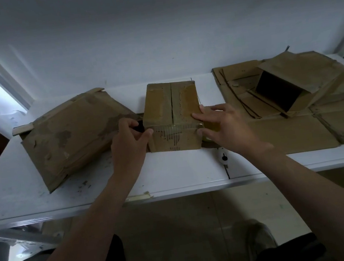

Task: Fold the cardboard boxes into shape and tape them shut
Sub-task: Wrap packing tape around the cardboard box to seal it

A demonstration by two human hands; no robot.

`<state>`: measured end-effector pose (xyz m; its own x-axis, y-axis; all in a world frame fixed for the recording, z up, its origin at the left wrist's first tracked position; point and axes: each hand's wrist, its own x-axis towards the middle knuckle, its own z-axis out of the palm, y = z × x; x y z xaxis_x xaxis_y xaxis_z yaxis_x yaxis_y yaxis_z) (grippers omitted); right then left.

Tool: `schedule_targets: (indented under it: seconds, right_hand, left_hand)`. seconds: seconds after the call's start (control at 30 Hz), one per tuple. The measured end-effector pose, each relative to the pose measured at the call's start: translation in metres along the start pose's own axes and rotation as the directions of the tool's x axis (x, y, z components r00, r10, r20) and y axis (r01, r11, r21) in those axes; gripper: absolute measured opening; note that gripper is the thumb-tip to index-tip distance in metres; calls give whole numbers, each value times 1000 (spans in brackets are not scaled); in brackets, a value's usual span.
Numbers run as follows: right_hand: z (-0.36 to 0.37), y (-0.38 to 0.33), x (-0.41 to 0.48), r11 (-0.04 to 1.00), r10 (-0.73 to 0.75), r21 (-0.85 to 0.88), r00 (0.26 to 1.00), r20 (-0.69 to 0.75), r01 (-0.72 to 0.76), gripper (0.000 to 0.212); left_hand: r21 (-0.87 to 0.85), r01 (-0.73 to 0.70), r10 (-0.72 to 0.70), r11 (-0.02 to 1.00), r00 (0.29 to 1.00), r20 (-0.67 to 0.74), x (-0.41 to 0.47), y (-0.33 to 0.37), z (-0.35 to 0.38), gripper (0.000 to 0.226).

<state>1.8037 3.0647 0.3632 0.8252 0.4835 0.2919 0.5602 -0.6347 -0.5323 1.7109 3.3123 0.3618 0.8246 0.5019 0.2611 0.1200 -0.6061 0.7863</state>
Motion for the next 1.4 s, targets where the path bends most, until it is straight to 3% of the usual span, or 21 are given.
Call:
schedule_targets:
  seconds: [0.07, 0.17, 0.3, 0.37, 0.47, 0.57, 0.63, 0.77, 1.03, 1.3, 1.4]
  right_hand:
    - [-7, 5, 0, 998, 29, 56, 996, 83, -34, 67]
    - [-20, 18, 1, 988, 119, 80, 983, 137, -130, 84]
    - [-28, 35, -1, 956, 285, 12, 938, 198, -293, 81]
    - [-29, 37, -3, 970, 240, -82, 946, 217, -227, 70]
    - [-34, 27, -4, 992, 121, 18, 983, 136, -125, 46]
    - [-39, 12, -3, 988, 104, 104, 988, 115, -116, 50]
    - [-41, 2, -7, 992, 97, 73, 987, 131, -107, 58]
    - [-41, -15, -20, 990, 89, 91, 985, 149, -104, 62]
    - [-35, -27, -31, 976, 171, 106, 971, 165, -190, 57]
    - [-32, -18, -31, 960, 222, 136, 962, 158, -244, 76]
    - [-25, -15, -32, 963, 166, 182, 970, 178, -198, 62]
  left_hand:
    - [148, -119, 123, 982, 992, -20, -3, 5, 5, 25]
    - [382, -320, 344, 867, 939, 6, -12, 24, 16, 33]
    - [352, -460, 427, 815, 888, 174, -32, 46, 39, 51]
    - [310, -452, 381, 836, 886, 263, -39, 47, 51, 49]
    - [186, -398, 338, 898, 897, 284, -34, 42, 57, 40]
    - [97, -432, 396, 897, 880, 261, -19, 35, 58, 31]
    - [64, -459, 432, 886, 868, 244, -9, 30, 58, 24]
    - [-24, -413, 407, 910, 885, 226, 5, 24, 58, 15]
    - [-91, -395, 405, 914, 889, 212, 17, 27, 68, 39]
    - [-38, -424, 421, 905, 880, 222, 39, 27, 68, 44]
    - [-4, -389, 381, 921, 899, 217, 52, 19, 55, 39]
